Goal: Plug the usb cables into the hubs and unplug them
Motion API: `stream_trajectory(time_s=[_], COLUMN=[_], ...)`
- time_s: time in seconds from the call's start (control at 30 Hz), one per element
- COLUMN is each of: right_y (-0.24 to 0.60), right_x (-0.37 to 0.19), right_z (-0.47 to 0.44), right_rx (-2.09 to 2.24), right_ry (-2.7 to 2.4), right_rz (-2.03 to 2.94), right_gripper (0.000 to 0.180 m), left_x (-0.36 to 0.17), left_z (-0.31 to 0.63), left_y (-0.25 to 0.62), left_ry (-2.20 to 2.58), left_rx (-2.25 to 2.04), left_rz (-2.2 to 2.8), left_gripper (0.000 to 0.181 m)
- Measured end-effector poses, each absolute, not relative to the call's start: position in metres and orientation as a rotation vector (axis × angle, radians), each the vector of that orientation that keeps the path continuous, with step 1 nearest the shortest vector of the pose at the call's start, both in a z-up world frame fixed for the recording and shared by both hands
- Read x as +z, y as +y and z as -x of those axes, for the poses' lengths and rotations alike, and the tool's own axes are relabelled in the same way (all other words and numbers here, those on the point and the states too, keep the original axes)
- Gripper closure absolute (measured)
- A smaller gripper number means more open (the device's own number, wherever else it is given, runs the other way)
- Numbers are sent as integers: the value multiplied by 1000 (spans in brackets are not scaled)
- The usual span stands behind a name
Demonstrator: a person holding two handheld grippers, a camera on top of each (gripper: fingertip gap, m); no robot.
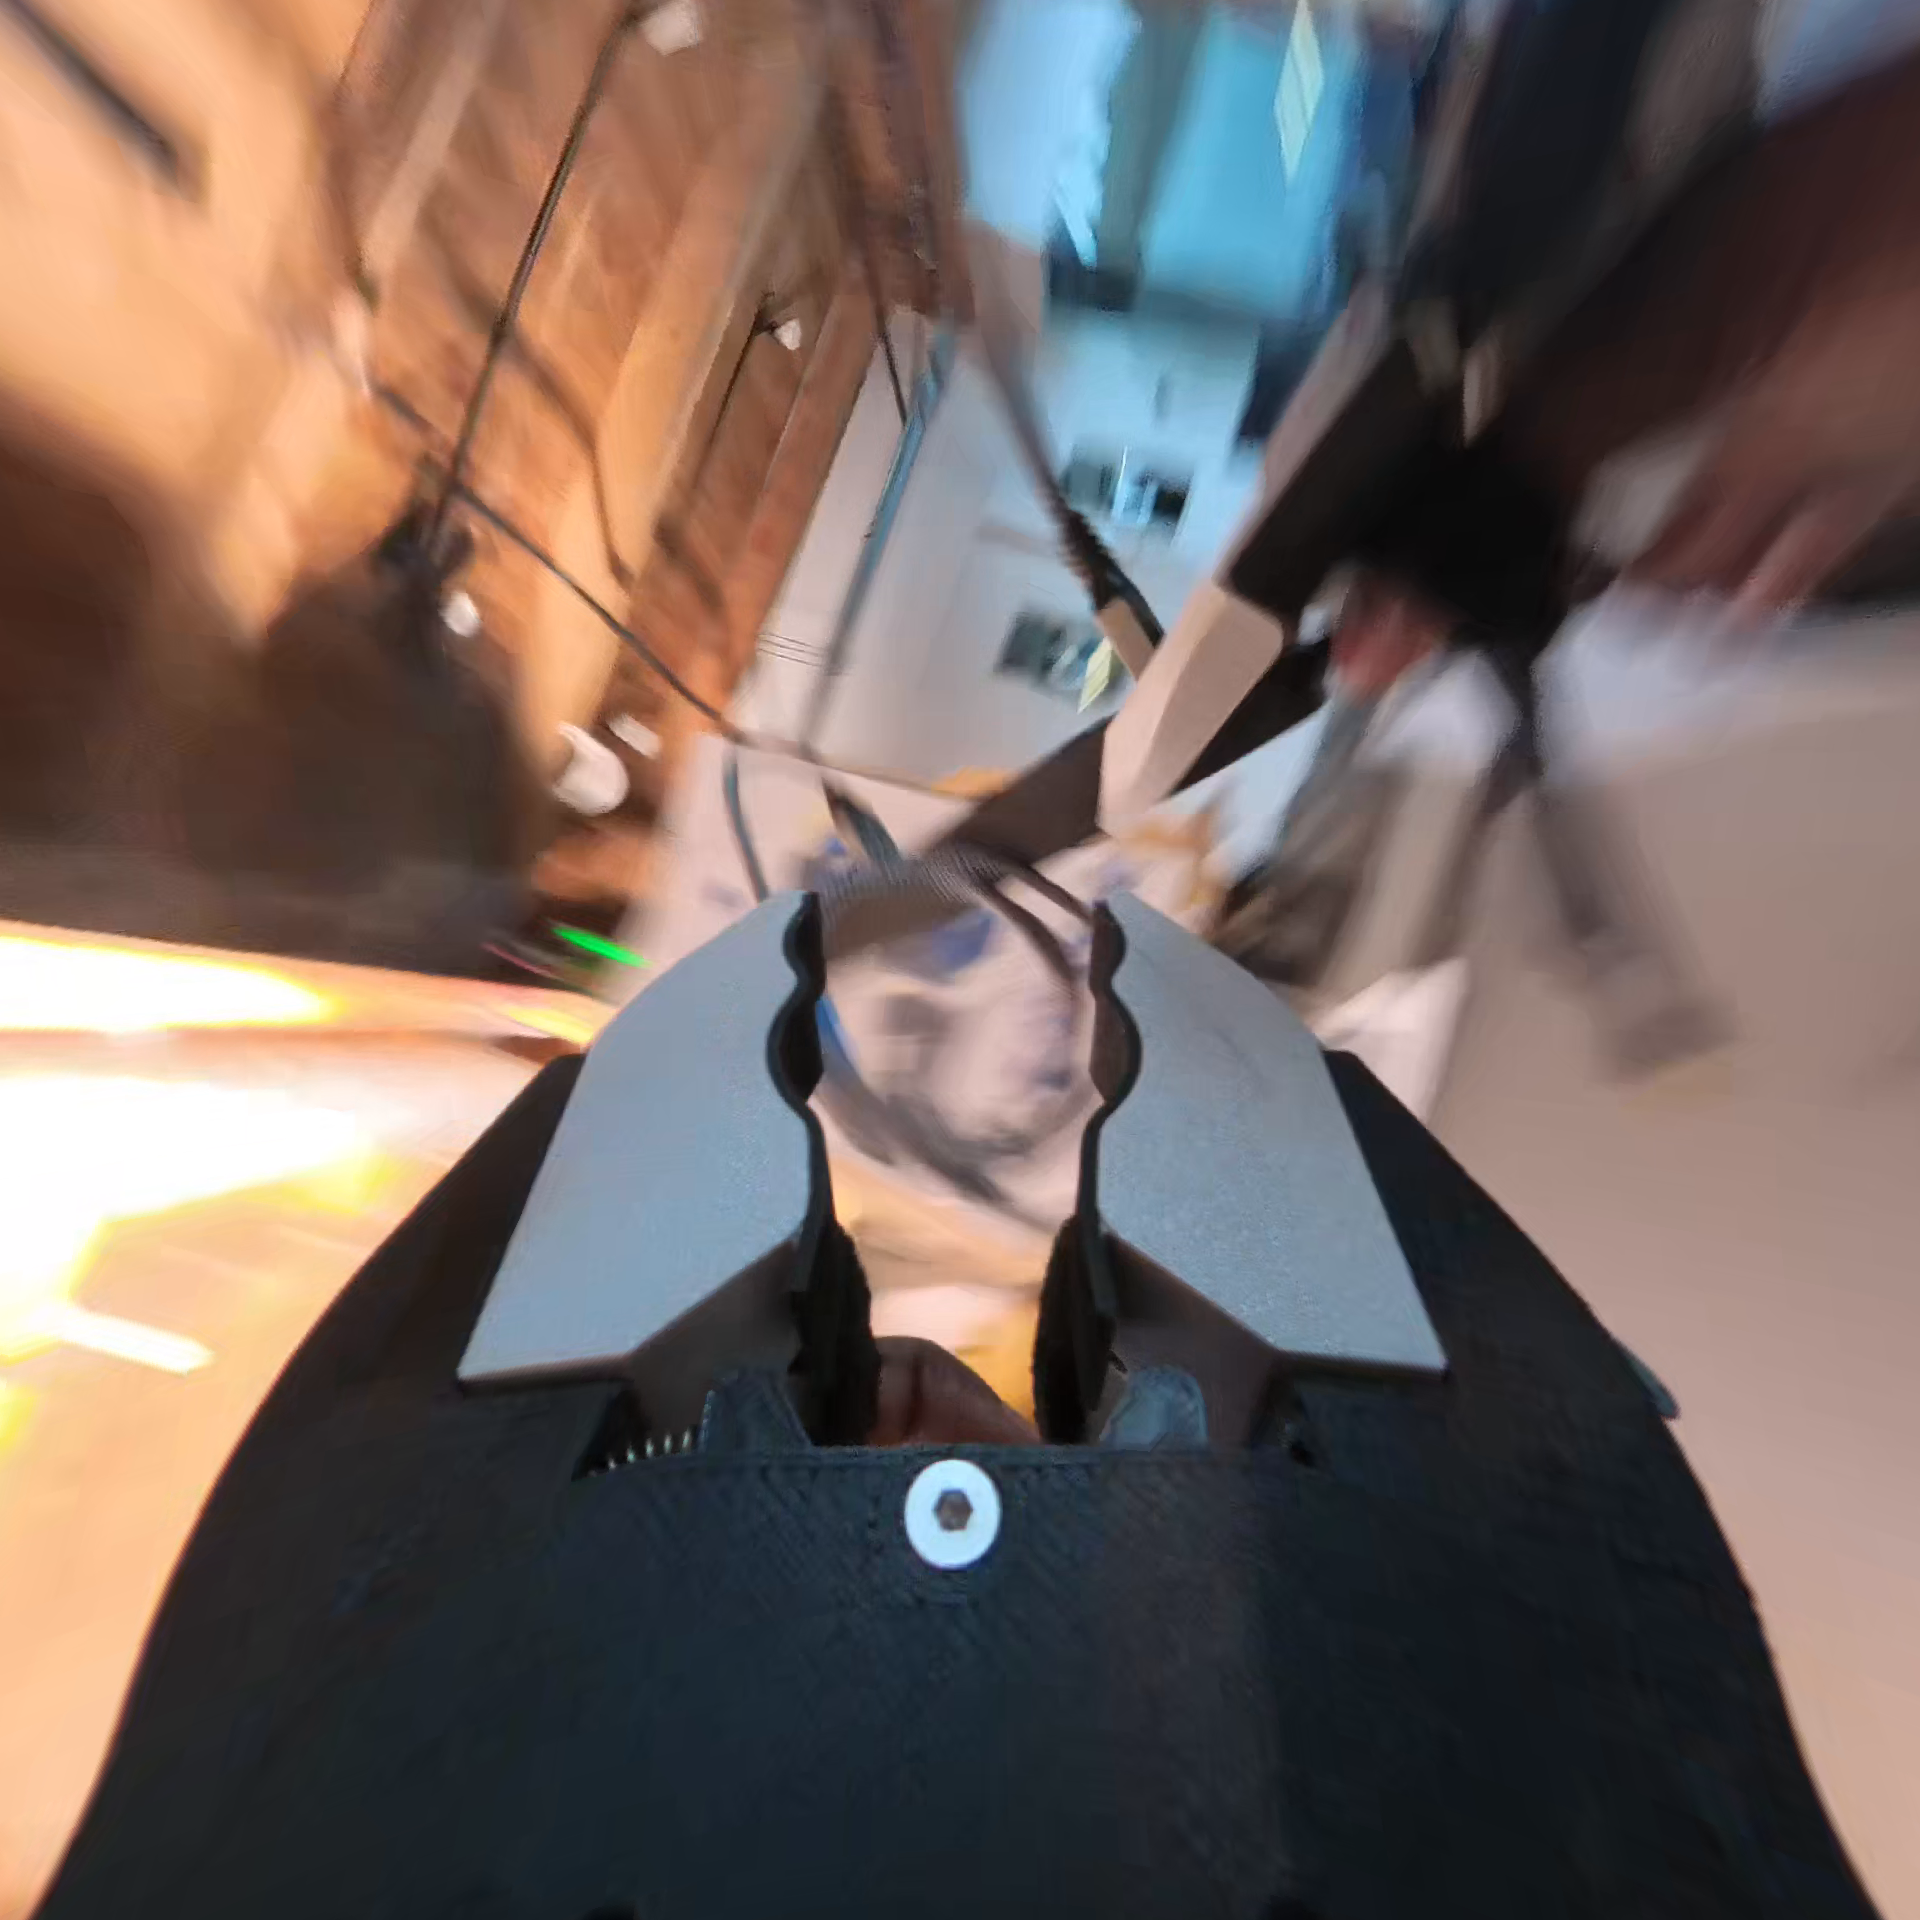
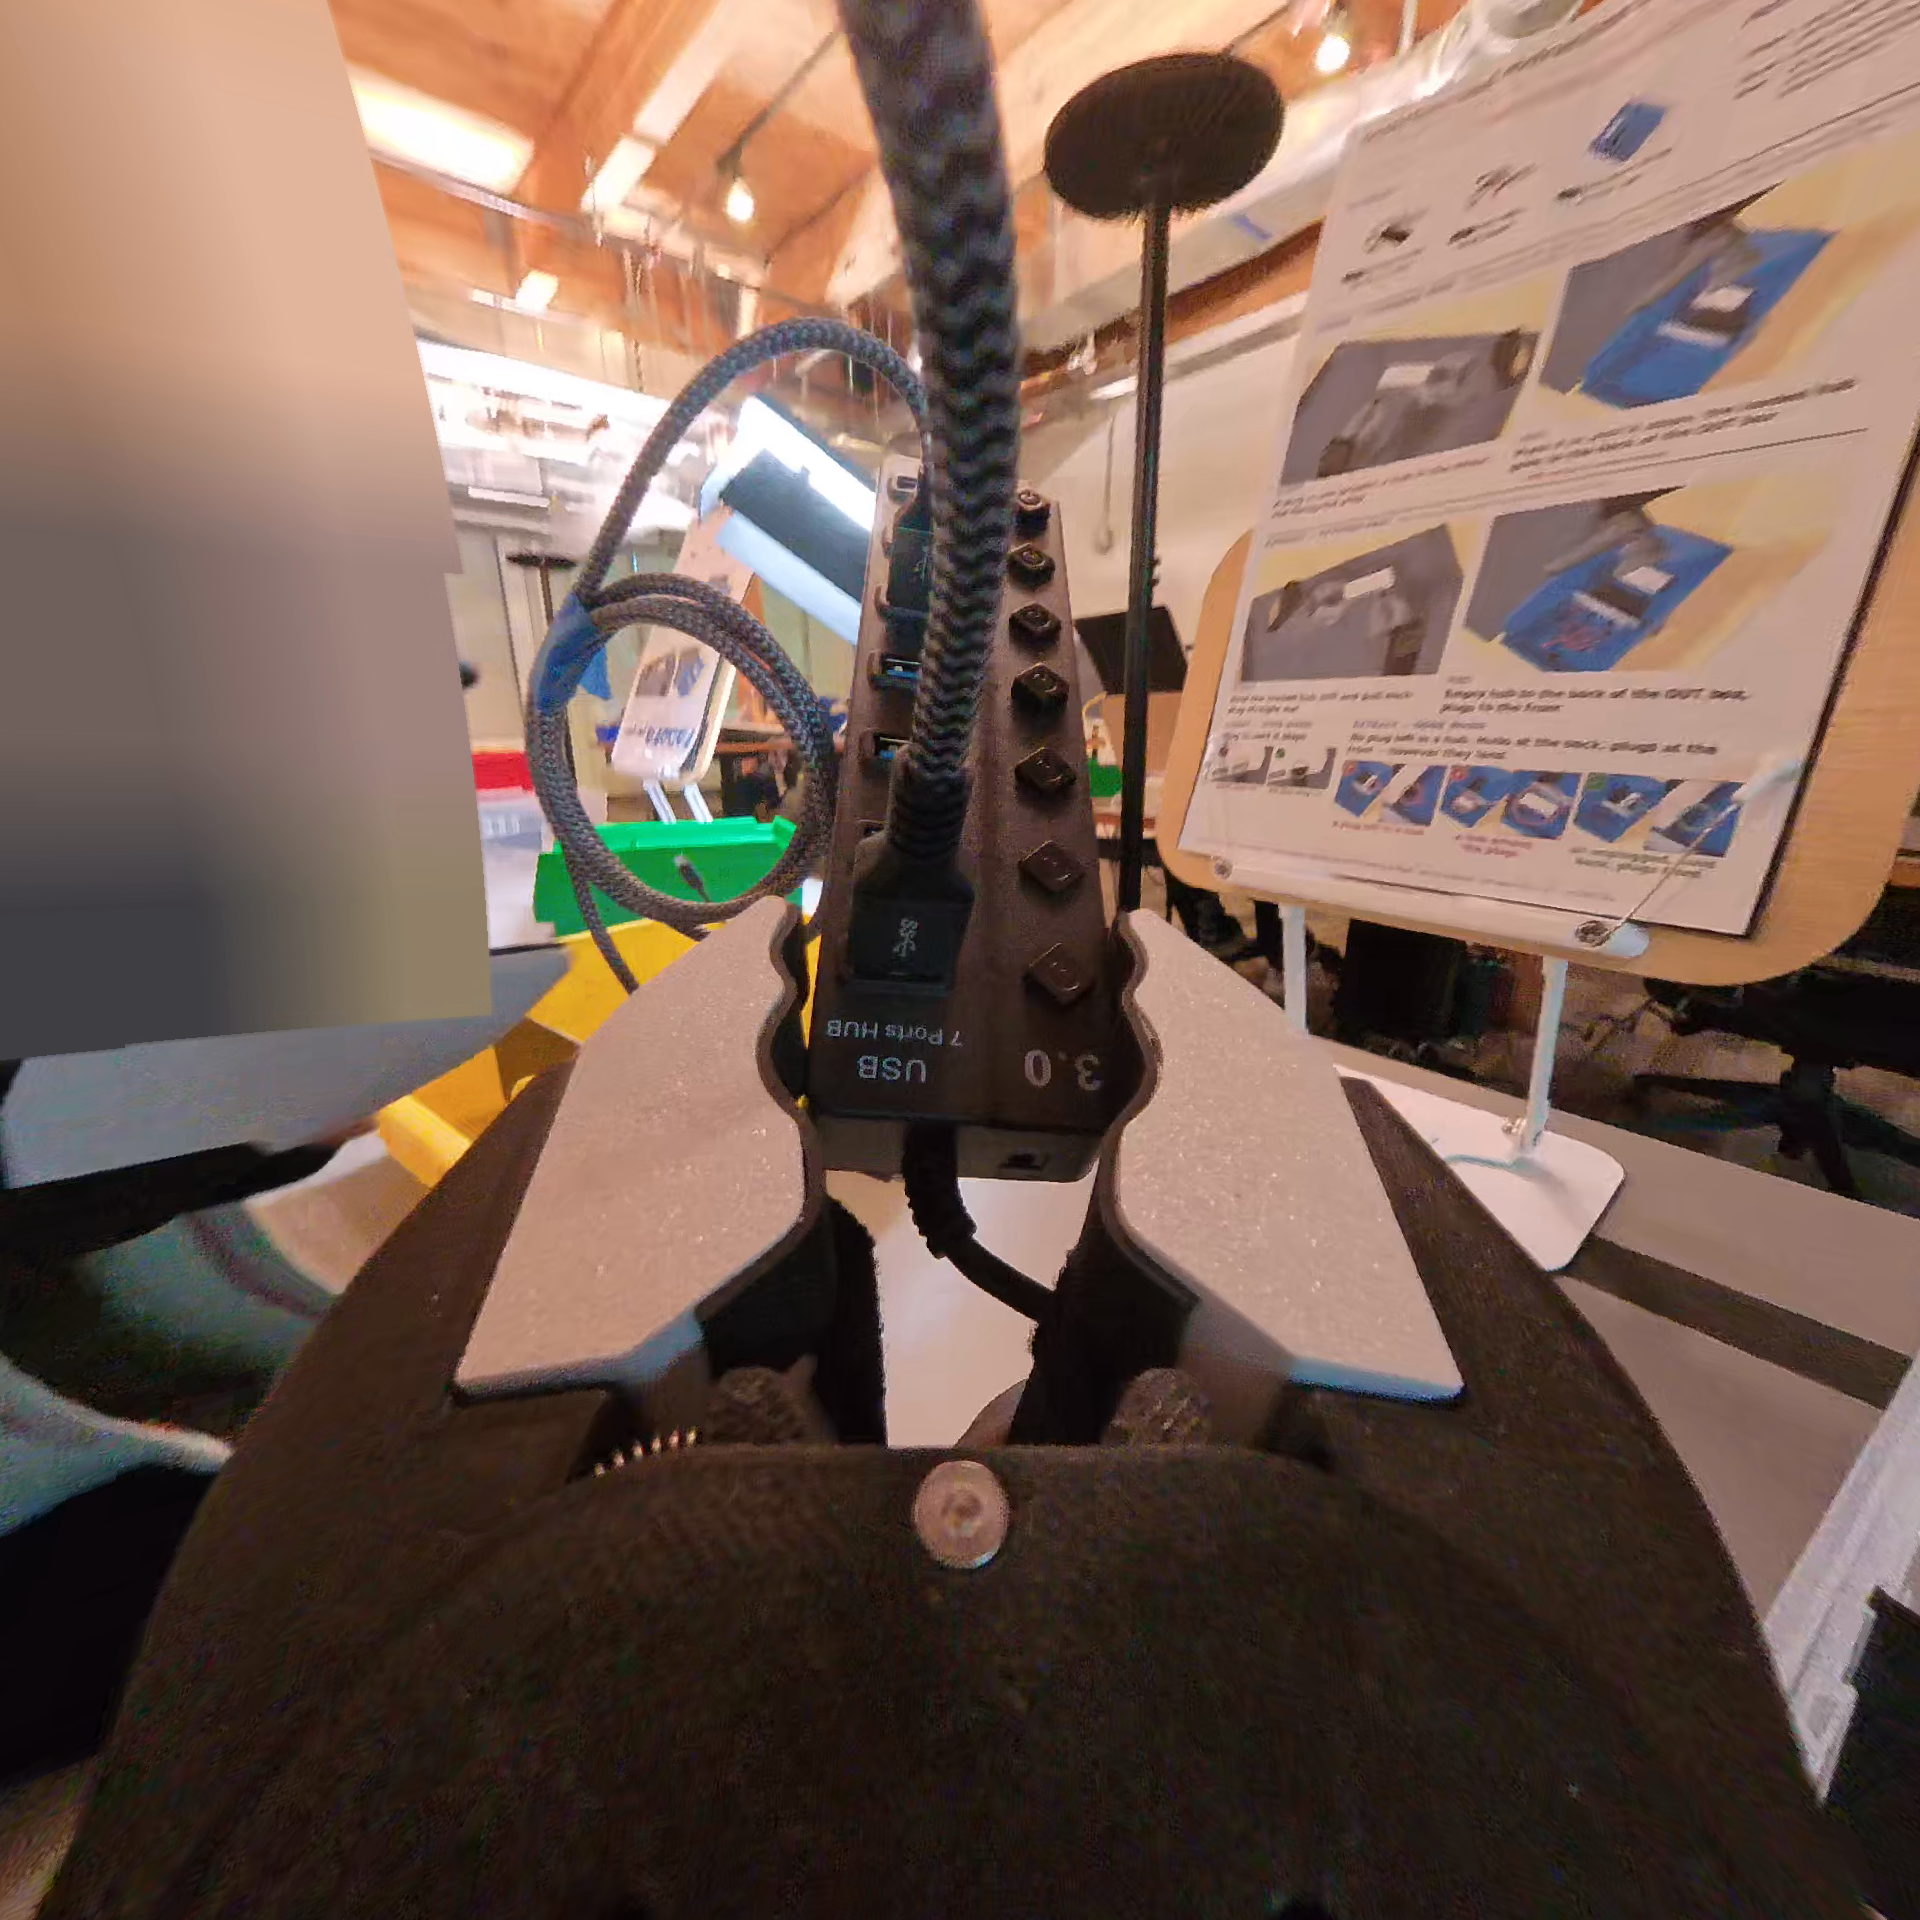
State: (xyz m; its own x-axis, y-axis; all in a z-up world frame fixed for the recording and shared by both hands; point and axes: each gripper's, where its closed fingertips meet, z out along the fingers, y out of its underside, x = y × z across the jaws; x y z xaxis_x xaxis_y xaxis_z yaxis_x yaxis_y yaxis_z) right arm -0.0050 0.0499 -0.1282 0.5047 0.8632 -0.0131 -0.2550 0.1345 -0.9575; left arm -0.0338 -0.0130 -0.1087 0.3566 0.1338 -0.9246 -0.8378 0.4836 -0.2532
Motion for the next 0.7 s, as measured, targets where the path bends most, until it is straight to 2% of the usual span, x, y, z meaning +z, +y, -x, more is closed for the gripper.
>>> stream_trajectory(time_s=[0.13, 0.23, 0.3, 0.37, 0.43, 0.57, 0.7], right_y=[49, 42, 35, 25, 15, -4, -17], right_x=[-122, -118, -116, -116, -117, -123, -128], right_z=[-4, -2, 2, 7, 14, 31, 41], right_rx=[957, 1013, 1064, 1116, 1163, 1282, 1412], right_ry=[-619, -653, -689, -720, -753, -805, -803], right_rz=[1099, 1051, 1012, 977, 957, 943, 947], right_gripper=[124, 124, 124, 124, 124, 124, 124], left_x=[-115, -97, -90, -92, -96, -101, -103], left_z=[75, 128, 157, 154, 130, 76, 51], left_y=[-23, -24, -13, 1, 10, 13, 2], left_ry=[653, 252, 63, 49, 99, 192, 299], left_rx=[138, -467, -804, -994, -1111, -1432, -1594], left_rz=[1066, 1053, 1024, 1066, 1090, 1047, 970], left_gripper=[132, 128, 113, 97, 88, 88, 94])
